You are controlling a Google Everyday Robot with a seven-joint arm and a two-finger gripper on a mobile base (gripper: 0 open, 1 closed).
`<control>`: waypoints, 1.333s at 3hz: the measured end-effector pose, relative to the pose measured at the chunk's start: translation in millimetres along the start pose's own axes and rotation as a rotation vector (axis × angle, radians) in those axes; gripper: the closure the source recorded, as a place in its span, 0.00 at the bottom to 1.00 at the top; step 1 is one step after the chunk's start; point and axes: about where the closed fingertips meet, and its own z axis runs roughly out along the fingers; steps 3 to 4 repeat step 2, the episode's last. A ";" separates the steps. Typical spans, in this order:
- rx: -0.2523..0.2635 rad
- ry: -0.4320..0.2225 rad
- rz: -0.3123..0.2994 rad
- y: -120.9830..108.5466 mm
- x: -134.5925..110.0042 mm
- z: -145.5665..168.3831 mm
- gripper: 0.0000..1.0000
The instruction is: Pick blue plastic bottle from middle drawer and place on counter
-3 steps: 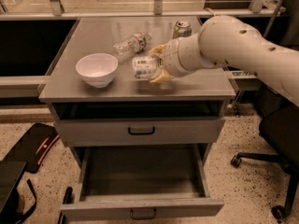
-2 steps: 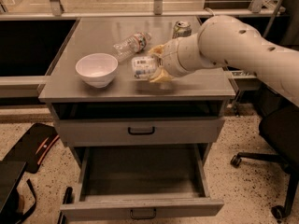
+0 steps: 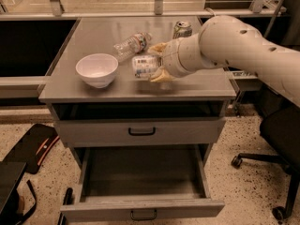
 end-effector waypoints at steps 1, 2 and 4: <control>0.000 0.000 0.000 0.0 -0.1 0.0 0.00; 0.000 0.000 0.000 0.0 -0.1 0.0 0.00; 0.000 0.000 0.000 0.0 -0.1 0.0 0.00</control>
Offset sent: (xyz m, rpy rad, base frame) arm 0.0000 0.0000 0.0000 0.0000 0.0000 0.0000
